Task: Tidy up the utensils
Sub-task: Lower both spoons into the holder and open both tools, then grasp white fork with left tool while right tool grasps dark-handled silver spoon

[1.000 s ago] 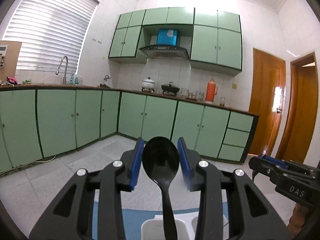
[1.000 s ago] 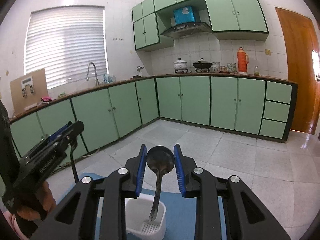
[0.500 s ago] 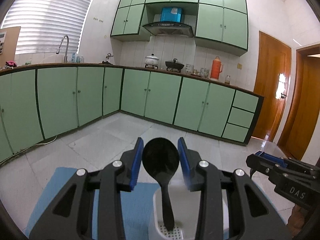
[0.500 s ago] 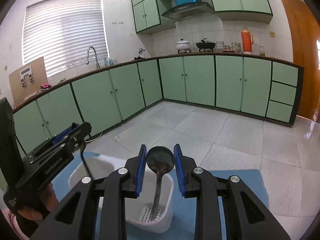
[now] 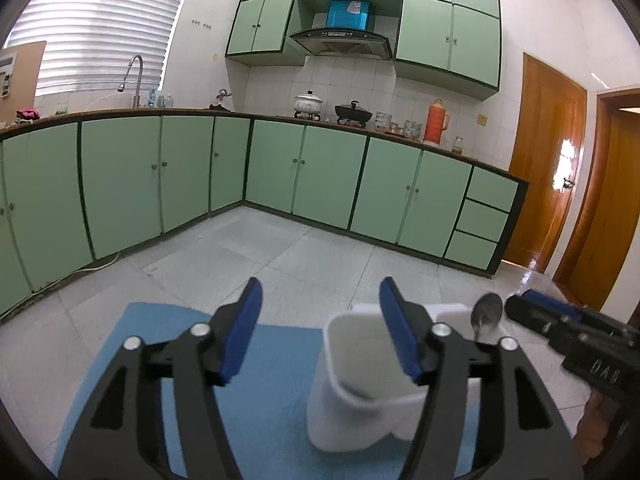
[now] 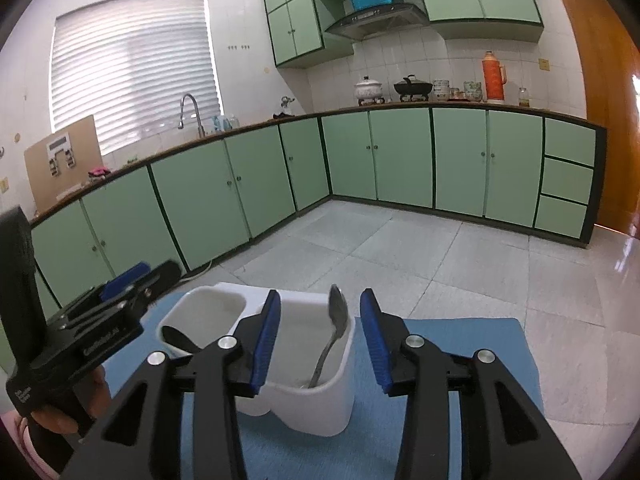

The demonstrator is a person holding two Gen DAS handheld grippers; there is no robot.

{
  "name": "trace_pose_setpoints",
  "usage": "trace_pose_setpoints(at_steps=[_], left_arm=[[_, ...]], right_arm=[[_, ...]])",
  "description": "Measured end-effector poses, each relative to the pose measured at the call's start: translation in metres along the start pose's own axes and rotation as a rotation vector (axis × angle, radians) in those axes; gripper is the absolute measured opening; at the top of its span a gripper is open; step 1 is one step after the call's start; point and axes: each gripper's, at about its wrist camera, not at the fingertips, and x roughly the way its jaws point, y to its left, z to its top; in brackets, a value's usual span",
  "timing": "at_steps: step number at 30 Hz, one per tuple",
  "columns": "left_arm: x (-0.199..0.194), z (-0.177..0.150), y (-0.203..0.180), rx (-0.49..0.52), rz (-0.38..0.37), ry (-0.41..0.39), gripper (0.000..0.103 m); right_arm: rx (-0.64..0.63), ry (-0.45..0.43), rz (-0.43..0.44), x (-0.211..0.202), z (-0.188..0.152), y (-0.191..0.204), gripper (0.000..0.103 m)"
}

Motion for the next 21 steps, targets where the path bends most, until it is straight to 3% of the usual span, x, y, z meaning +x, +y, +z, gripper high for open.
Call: trace_pose_setpoints(at_steps=[5,11,21], left_arm=[[-0.029,-0.005,0.009,-0.004,0.041,0.033,0.084],[-0.065,-0.03,0.018,0.023,0.071,0.139,0.09],[-0.088,-0.1,0.021,0.075,0.121,0.383,0.09]], right_arm=[[0.008,-0.011,-0.02,-0.029,-0.008,0.0,0.058],[0.027,0.021,-0.062,-0.066,-0.032,-0.002,0.08],[0.095,0.122,-0.119,-0.108,-0.081,-0.024,0.085]])
